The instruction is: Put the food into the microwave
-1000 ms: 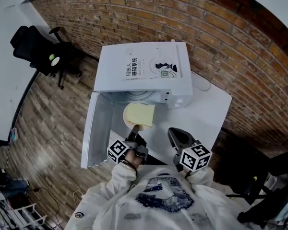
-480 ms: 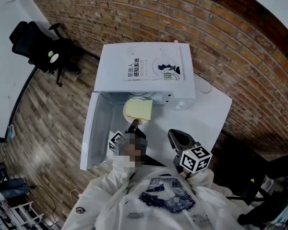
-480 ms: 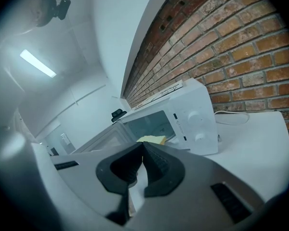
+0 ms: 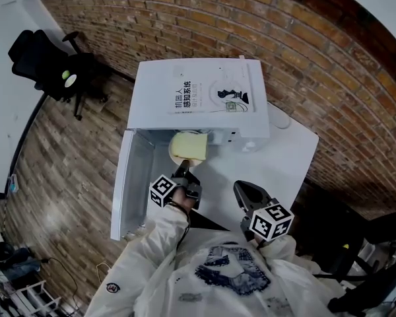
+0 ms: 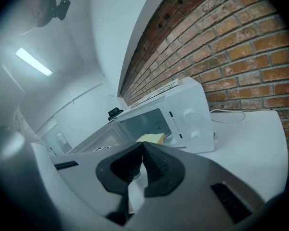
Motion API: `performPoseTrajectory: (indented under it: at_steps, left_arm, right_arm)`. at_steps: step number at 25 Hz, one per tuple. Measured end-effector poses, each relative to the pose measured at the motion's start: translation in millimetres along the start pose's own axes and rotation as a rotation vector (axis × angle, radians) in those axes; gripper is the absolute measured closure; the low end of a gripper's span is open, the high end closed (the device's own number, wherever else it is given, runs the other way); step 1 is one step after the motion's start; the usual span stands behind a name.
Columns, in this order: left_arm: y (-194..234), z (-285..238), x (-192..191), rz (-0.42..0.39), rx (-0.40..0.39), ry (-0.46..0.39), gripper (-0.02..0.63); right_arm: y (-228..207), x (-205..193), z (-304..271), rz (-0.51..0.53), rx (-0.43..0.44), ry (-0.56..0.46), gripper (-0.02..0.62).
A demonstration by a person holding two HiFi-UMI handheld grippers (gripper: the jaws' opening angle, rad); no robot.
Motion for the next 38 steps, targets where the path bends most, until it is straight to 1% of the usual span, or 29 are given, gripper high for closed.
performPoseTrajectory:
  at_steps: [9,21,30,38]
  left_arm:
    - [-3,-24,-3,0.019,0.002,0.018,0.587]
    - [-6,-56,0,0.053,-0.009,0.011,0.587]
    - [-6,-71,-2,0.051,-0.015,0.018,0.586]
    - [-7,-77,-3,0.052,-0.019,0.026,0.586]
  right_arm:
    - [-6,2,6,-0.004,-0.045,-0.006,0.580]
    - [-14,4,6,-0.013,-0.083,0.003,0.580]
    - [-21,3,5,-0.021,-0.108,0.007,0.580]
    - [-24,3,5,-0.031,-0.113,0.004,0.580]
Point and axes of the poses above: the fingertips, and each gripper's own axes: z backward along the fingers, y to its left, x out of its top, the point moved 10 cm from there along z, backward along the fingers, and after that the axes turned 15 degrees about -y, right-handed, at the moved point
